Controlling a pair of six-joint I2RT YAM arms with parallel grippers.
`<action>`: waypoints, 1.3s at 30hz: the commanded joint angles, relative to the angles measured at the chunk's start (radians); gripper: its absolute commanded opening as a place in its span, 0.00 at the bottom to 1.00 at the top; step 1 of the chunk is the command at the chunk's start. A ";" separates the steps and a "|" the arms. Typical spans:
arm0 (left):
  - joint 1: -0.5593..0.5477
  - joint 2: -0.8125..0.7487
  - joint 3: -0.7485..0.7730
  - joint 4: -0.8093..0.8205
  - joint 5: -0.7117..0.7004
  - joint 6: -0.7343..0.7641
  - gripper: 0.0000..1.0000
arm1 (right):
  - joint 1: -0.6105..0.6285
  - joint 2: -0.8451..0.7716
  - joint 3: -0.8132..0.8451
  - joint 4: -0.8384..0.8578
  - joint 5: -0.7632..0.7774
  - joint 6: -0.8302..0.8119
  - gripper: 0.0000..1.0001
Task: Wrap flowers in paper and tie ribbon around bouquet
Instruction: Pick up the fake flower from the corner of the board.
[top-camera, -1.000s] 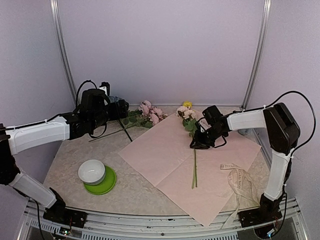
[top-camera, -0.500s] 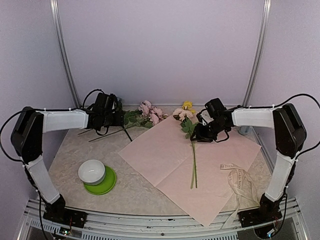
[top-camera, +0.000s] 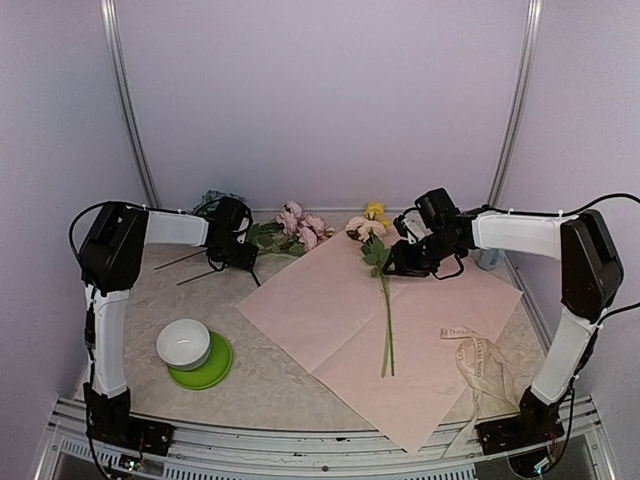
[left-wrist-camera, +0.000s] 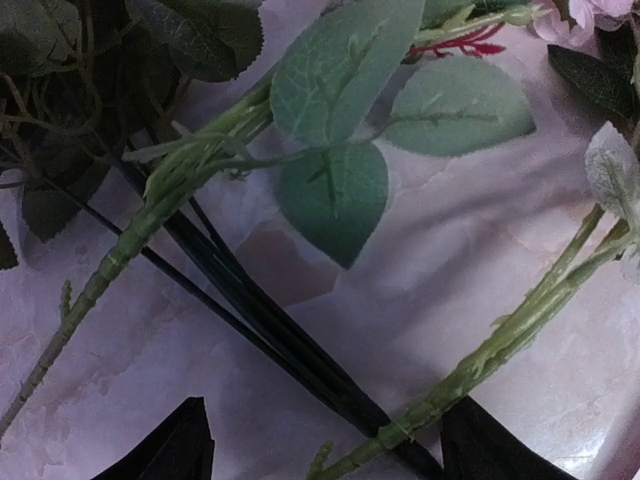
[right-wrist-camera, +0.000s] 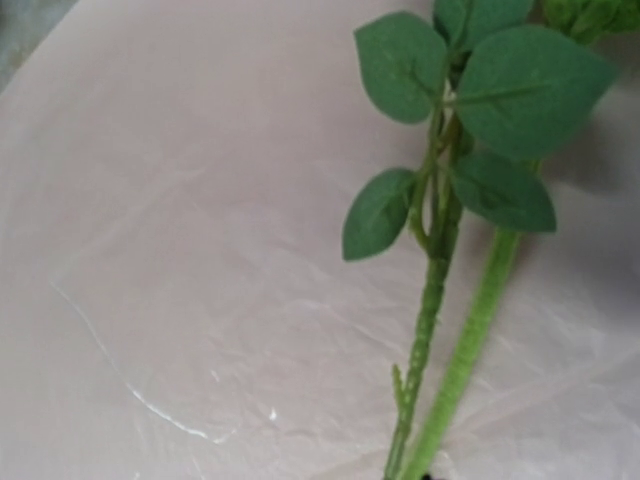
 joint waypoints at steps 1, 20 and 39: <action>0.036 0.053 0.024 -0.056 0.055 0.041 0.76 | -0.006 -0.021 -0.005 -0.025 -0.007 -0.025 0.42; 0.030 -0.186 -0.196 0.004 0.215 0.043 0.04 | -0.006 -0.013 0.015 -0.041 -0.013 -0.044 0.42; 0.022 -0.225 -0.288 0.043 0.159 0.028 0.22 | -0.006 -0.047 -0.005 -0.041 -0.020 -0.043 0.43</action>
